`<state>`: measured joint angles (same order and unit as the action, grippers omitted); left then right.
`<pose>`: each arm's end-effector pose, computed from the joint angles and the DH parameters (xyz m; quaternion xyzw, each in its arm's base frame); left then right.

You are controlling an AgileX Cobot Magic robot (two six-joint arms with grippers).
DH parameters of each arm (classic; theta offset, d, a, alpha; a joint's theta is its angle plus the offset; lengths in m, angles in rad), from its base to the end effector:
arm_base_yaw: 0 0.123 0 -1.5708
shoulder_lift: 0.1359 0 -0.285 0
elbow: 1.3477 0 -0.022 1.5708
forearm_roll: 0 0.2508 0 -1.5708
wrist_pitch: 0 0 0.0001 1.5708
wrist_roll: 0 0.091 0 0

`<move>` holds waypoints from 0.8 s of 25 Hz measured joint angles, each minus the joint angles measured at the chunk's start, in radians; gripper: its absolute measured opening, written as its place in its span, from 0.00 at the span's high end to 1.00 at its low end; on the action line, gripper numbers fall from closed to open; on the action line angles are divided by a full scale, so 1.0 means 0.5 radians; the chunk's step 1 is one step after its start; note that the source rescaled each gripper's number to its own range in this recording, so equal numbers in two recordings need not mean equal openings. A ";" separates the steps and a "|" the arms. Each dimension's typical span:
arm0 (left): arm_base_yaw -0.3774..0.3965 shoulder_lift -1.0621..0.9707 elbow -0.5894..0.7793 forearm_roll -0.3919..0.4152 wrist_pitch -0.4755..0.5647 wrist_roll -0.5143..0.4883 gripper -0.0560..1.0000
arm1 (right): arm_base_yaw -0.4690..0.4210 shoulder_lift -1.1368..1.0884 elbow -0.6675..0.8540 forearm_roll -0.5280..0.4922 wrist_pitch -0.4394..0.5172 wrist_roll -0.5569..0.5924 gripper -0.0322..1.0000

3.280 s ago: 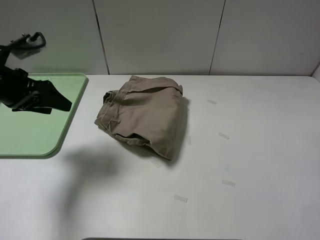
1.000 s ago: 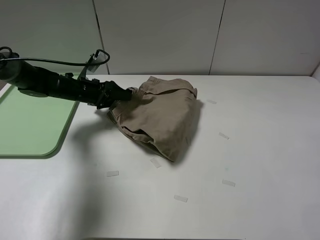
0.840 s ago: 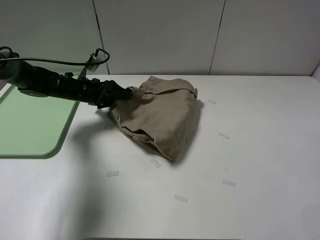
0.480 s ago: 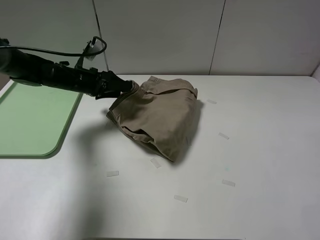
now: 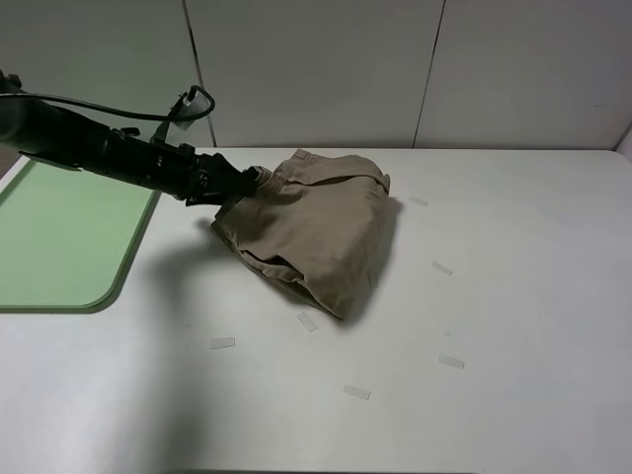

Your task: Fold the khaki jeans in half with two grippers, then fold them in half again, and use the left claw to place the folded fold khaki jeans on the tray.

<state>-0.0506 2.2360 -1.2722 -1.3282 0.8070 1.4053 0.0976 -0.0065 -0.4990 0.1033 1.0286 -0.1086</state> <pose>0.4063 -0.0845 0.0842 0.1866 0.8868 -0.3554 0.2289 -0.0054 0.0075 0.2800 -0.0880 0.8375 0.0487 0.5370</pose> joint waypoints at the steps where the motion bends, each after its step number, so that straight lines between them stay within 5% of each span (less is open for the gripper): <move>1: -0.006 0.026 -0.003 -0.002 0.000 0.000 0.26 | 0.000 0.000 0.000 0.000 0.000 0.000 0.00; 13: -0.125 0.176 -0.092 -0.168 -0.057 0.046 0.26 | 0.000 0.000 0.000 0.002 0.000 0.000 0.00; 20: -0.182 0.195 -0.095 -0.273 -0.099 0.139 0.48 | 0.000 0.000 0.000 0.004 0.000 0.000 0.00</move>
<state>-0.1417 2.3337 -1.3197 -1.4649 0.7577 1.4745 0.0976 -0.0065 -0.4990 0.1054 1.0286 -0.1086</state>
